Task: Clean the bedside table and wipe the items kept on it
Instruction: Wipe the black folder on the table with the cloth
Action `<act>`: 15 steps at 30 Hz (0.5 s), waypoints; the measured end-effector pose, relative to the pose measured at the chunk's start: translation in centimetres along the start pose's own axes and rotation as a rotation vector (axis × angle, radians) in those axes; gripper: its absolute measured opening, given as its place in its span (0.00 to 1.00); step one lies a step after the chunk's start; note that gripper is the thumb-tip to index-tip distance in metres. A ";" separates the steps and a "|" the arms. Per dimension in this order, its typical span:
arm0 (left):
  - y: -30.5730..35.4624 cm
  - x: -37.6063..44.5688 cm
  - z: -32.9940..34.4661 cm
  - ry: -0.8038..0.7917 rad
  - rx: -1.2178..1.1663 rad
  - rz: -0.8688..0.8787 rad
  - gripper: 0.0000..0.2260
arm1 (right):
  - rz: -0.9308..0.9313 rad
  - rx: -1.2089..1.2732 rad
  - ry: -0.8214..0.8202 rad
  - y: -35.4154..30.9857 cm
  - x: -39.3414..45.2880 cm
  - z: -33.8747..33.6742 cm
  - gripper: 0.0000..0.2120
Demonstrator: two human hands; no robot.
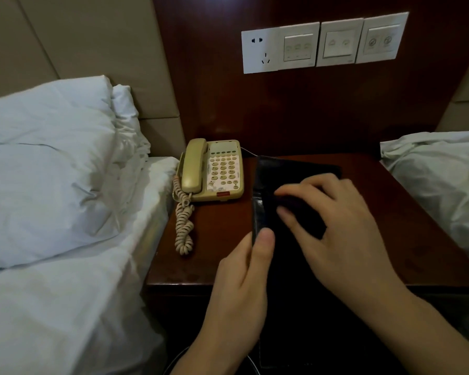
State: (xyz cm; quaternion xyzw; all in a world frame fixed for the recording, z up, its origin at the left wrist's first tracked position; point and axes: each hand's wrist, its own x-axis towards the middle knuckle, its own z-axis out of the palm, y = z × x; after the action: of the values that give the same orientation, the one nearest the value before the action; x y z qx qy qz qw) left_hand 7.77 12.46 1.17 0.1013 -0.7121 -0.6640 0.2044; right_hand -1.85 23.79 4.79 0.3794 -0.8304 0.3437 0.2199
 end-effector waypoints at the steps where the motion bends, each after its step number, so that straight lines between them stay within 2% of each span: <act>1: 0.0 0.0 -0.2 -0.033 0.016 -0.014 0.19 | -0.020 0.010 -0.041 -0.1 -0.6 -0.1 0.13; 3: 0.3 -0.1 -0.7 -0.093 0.057 -0.003 0.19 | -0.084 0.030 -0.149 -0.4 -2.0 -0.3 0.14; 5: 0.7 0.0 -1.0 -0.106 0.079 0.017 0.21 | -0.107 0.049 -0.185 -0.8 -2.2 -0.1 0.14; 9: 0.8 0.2 -1.1 -0.116 0.092 0.036 0.24 | 0.020 0.016 -0.044 -1.0 0.6 0.9 0.13; 10: 0.8 0.2 -1.1 -0.117 0.108 0.042 0.25 | 0.016 0.010 -0.054 -0.9 0.7 0.9 0.14; 13: 0.7 0.0 -1.5 -0.075 0.164 0.061 0.24 | -0.134 0.072 -0.290 -1.1 -0.5 0.1 0.14; 14: 0.8 0.0 -1.6 -0.073 0.176 0.057 0.24 | -0.163 0.082 -0.333 -1.2 -0.7 0.1 0.13; 15: 0.7 0.0 -1.7 -0.082 0.181 0.055 0.24 | -0.149 0.074 -0.310 -1.2 -0.4 0.3 0.13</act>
State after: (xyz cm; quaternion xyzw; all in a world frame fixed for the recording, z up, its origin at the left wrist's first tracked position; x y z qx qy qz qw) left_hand 8.55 10.99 1.91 0.0725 -0.7795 -0.5947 0.1830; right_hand -0.67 23.21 4.80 0.4961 -0.8106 0.2944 0.1001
